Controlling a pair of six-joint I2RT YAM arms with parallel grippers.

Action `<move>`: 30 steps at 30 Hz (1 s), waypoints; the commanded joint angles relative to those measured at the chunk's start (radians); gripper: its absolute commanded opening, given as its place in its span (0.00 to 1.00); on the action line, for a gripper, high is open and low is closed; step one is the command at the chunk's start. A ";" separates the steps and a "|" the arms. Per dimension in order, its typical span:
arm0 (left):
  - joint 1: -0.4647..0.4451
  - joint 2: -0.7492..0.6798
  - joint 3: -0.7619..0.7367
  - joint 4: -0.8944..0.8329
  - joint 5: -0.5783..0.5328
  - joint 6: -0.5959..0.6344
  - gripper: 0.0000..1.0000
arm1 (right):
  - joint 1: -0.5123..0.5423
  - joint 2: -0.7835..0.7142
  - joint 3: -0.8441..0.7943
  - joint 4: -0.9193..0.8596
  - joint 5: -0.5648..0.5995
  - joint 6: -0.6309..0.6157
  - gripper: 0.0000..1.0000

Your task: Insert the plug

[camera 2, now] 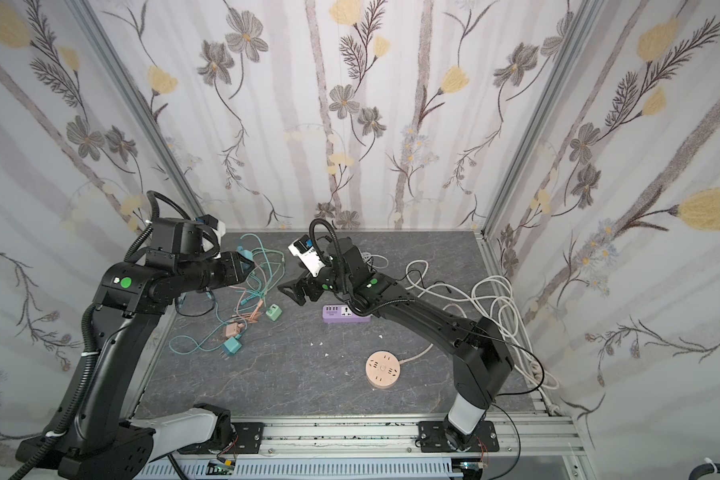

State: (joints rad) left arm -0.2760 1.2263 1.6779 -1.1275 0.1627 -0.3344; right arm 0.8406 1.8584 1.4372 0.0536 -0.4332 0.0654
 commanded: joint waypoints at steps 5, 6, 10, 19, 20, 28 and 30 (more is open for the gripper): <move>0.018 0.019 -0.037 -0.061 0.141 0.069 0.00 | 0.035 0.096 0.081 0.232 -0.029 -0.069 0.79; 0.024 0.016 -0.046 -0.057 0.156 0.070 0.00 | 0.035 0.108 0.084 0.252 -0.026 -0.075 0.75; 0.035 0.017 -0.057 -0.061 0.207 0.085 0.00 | 0.041 0.151 0.118 0.238 -0.013 -0.145 0.67; 0.049 0.020 -0.046 -0.113 0.199 0.116 0.00 | 0.043 0.224 0.222 0.202 0.187 -0.176 0.31; 0.052 0.020 -0.046 -0.129 0.175 0.125 0.00 | 0.033 0.223 0.224 0.204 0.206 -0.139 0.28; 0.080 -0.041 -0.072 -0.178 0.146 0.163 0.00 | -0.095 0.276 0.299 0.033 0.252 0.188 0.10; 0.083 -0.066 -0.057 -0.148 0.213 0.173 0.00 | -0.104 0.304 0.318 -0.013 0.233 0.204 0.09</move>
State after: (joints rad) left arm -0.1970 1.1839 1.6070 -1.2915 0.3069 -0.1890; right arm 0.7460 2.1338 1.7336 0.1371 -0.2016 0.1730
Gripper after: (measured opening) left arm 0.400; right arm 0.090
